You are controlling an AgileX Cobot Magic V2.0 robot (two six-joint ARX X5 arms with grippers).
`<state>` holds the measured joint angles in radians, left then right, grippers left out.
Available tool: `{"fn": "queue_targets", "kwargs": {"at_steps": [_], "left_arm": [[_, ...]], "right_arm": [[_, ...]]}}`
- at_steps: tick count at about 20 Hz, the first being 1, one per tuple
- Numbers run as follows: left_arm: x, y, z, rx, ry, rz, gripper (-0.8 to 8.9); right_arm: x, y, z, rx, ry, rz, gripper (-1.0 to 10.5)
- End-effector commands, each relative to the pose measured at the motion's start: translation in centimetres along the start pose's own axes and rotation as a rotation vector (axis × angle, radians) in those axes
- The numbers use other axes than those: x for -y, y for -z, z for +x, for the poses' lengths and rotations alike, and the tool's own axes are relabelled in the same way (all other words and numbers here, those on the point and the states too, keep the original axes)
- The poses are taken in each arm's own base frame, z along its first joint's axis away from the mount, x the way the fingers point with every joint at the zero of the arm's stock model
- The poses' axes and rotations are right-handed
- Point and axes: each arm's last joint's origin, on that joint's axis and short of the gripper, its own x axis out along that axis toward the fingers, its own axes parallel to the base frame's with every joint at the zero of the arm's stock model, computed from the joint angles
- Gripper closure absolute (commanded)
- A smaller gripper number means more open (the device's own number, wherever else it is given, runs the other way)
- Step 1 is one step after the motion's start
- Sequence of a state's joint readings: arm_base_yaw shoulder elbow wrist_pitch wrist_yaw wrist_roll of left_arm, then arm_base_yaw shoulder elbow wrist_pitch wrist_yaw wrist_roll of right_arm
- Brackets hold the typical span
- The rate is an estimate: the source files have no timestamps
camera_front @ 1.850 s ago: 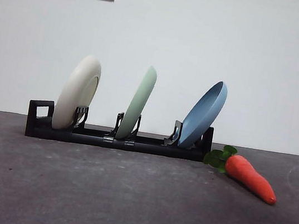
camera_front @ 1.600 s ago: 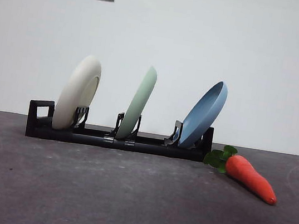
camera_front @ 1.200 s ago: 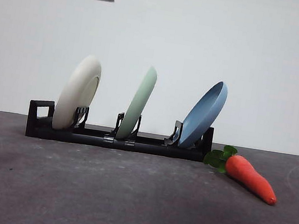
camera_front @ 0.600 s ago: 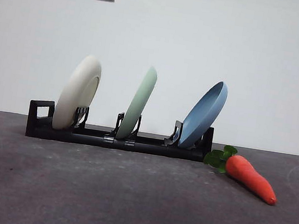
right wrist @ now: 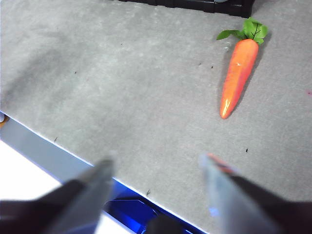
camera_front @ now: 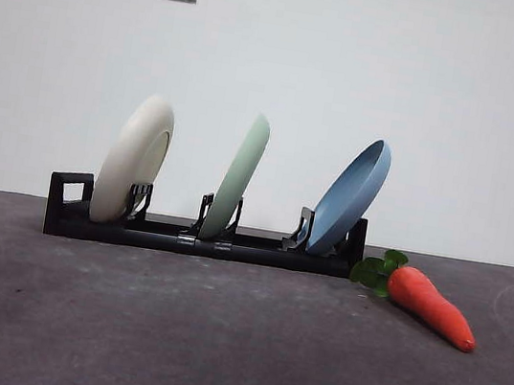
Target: Take the green plate from the plate rack,put the plate on the table,take the carrot from the table,put the carrot in the plate
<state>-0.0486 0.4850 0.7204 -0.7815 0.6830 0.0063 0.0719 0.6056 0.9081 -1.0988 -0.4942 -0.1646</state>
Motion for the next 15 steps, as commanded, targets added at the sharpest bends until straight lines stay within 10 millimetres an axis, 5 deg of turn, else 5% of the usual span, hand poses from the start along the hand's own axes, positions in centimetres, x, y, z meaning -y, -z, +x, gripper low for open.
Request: {"fn": "queue_targets", "kwargs": {"at_steps": [1,9,15], "left_arm": [[0.1,-0.7,-0.2,0.031,-0.027,0.012,2.20],[-0.6,-4.4,2.0,0.135,0.033,0.024,2.20],[-1.3,-7.8,8.3,0.152,0.067,0.004,2.20]], "right_arm": [[0.0,-0.1,0.0,0.005,0.002,0.006,2.9],[0.1,-0.2,0.2,-0.004,0.000,0.019,2.9],[0.3,-0.4,0.5,-0.020,-0.006,0.036,2.9]]}}
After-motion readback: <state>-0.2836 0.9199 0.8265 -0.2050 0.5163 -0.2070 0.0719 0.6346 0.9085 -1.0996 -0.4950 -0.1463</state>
